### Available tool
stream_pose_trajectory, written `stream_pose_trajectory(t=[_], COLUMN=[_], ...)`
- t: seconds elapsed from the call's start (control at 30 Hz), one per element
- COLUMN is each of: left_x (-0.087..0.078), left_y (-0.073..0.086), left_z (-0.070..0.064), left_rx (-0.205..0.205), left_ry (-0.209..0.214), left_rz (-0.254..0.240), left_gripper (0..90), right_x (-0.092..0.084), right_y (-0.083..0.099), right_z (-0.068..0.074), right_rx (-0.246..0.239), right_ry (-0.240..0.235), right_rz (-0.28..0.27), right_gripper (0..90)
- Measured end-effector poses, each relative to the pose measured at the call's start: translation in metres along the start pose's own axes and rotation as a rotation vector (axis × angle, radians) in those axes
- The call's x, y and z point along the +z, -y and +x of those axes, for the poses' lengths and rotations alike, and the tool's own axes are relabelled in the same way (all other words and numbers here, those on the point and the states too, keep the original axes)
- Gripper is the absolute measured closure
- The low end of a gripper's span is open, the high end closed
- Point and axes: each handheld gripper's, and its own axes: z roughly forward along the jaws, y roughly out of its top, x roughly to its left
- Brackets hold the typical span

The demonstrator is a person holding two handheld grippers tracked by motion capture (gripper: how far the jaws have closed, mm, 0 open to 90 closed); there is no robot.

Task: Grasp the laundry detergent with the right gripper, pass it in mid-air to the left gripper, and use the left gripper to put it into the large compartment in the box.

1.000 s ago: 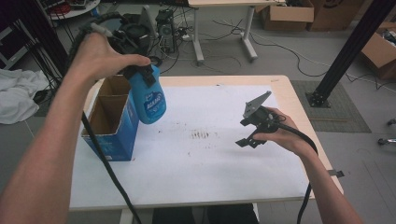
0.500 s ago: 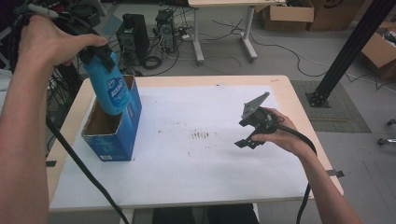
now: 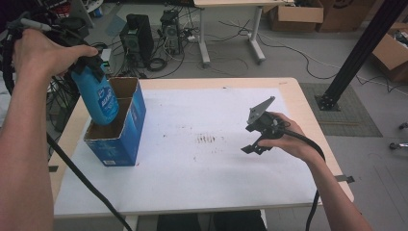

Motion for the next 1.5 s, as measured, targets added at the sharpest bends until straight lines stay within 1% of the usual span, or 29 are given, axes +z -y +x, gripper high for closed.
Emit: stream_pose_trajectory(t=[0.07, 0.1, 0.13, 0.3, 0.33, 0.37, 0.4, 0.43, 0.47, 0.5, 0.53, 0.57, 0.6, 0.67, 0.7, 0.77, 0.8, 0.83, 0.87, 0.93, 0.97, 1.0, 1.03, 1.07, 1.1, 1.13, 1.23, 1.3, 1.5], left_x=[0.003, 0.006, 0.006, 0.020, 0.020, 0.025, 0.025, 0.031, 0.031, 0.038, 0.038, 0.044, 0.044, 0.052, 0.060, 0.069, 0.069, 0.079, 0.079, 0.089, 0.098, 0.098, 0.107, 0.107, 0.114, 0.114, 0.126, 0.129, 0.143], left_y=[0.000, 0.001, 0.001, 0.000, 0.000, 0.000, 0.000, 0.001, 0.001, 0.002, 0.002, 0.003, 0.003, 0.004, 0.006, 0.007, 0.007, 0.008, 0.008, 0.009, 0.010, 0.010, 0.012, 0.012, 0.013, 0.013, 0.016, 0.017, 0.019], left_z=[0.001, 0.003, 0.003, 0.001, 0.001, 0.001, 0.001, 0.001, 0.001, 0.002, 0.002, 0.003, 0.003, 0.004, 0.006, 0.006, 0.006, 0.005, 0.005, 0.004, 0.003, 0.003, 0.002, 0.002, 0.002, 0.002, 0.001, 0.000, -0.004], left_rx=[-0.004, -0.020, -0.020, -0.022, -0.022, -0.027, -0.027, -0.036, -0.036, -0.042, -0.042, -0.048, -0.048, -0.060, -0.067, -0.071, -0.071, -0.068, -0.068, -0.074, -0.073, -0.073, -0.078, -0.078, -0.090, -0.090, -0.100, -0.106, -0.097], left_ry=[-0.005, -0.004, -0.004, -0.012, -0.012, -0.007, -0.007, -0.002, -0.002, -0.002, -0.002, -0.004, -0.004, -0.002, 0.002, 0.004, 0.004, 0.003, 0.003, 0.000, -0.005, -0.005, -0.009, -0.009, -0.010, -0.010, 0.001, 0.005, -0.004], left_rz=[0.007, 0.002, 0.002, 0.014, 0.014, 0.019, 0.019, 0.014, 0.014, 0.012, 0.012, 0.011, 0.011, 0.011, 0.013, 0.020, 0.020, 0.032, 0.032, 0.037, 0.047, 0.047, 0.049, 0.049, 0.048, 0.048, 0.046, 0.040, 0.037], left_gripper=[38.3, 38.2, 38.3, 38.3, 38.3, 38.3, 38.3, 38.3, 38.3, 38.3, 38.3, 38.3, 38.3, 38.3, 38.3, 38.3, 38.3, 38.2, 38.3, 38.2, 38.2, 38.2, 38.3, 38.2, 38.2, 38.2, 38.2, 38.2, 38.2], right_x=[0.001, 0.001, 0.002, 0.005, 0.005, 0.006, 0.006, 0.006, 0.006, 0.007, 0.007, 0.007, 0.007, 0.008, 0.008, 0.009, 0.009, 0.010, 0.010, 0.011, 0.012, 0.012, 0.012, 0.012, 0.013, 0.013, 0.014, 0.014, 0.015], right_y=[0.001, 0.001, 0.001, 0.002, 0.002, 0.002, 0.002, 0.003, 0.003, 0.003, 0.004, 0.004, 0.004, 0.004, 0.005, 0.004, 0.004, 0.004, 0.004, 0.005, 0.006, 0.006, 0.007, 0.007, 0.009, 0.009, 0.012, 0.012, 0.014], right_z=[0.000, 0.000, 0.000, 0.001, 0.001, 0.001, 0.001, 0.001, 0.001, 0.001, 0.001, 0.001, 0.001, 0.001, 0.002, 0.002, 0.002, 0.003, 0.003, 0.003, 0.004, 0.004, 0.003, 0.003, 0.003, 0.003, 0.003, 0.003, 0.005], right_rx=[0.003, 0.002, 0.003, 0.003, 0.003, 0.004, 0.005, 0.007, 0.007, 0.004, 0.008, 0.007, 0.007, 0.007, 0.007, 0.004, 0.004, 0.005, 0.005, 0.003, 0.006, 0.006, 0.010, 0.010, 0.009, 0.009, 0.018, 0.016, 0.020], right_ry=[-0.001, -0.001, 0.000, 0.007, 0.007, 0.007, 0.006, 0.005, 0.005, 0.006, 0.006, 0.006, 0.006, 0.005, 0.005, 0.002, 0.002, 0.002, 0.002, 0.003, 0.001, 0.001, 0.002, 0.002, 0.003, 0.003, 0.003, 0.004, 0.005], right_rz=[0.003, 0.003, 0.004, 0.019, 0.019, 0.019, 0.019, 0.019, 0.019, 0.017, 0.018, 0.019, 0.019, 0.020, 0.019, 0.021, 0.021, 0.020, 0.020, 0.021, 0.025, 0.025, 0.025, 0.025, 0.025, 0.025, 0.029, 0.029, 0.025], right_gripper=[16.8, 16.8, 16.8, 17.4, 17.4, 17.5, 17.4, 17.5, 17.5, 17.4, 17.4, 17.5, 17.5, 17.5, 17.5, 17.4, 17.4, 17.4, 17.4, 17.4, 17.4, 17.4, 17.4, 17.4, 17.4, 17.4, 17.4, 17.4, 17.5])
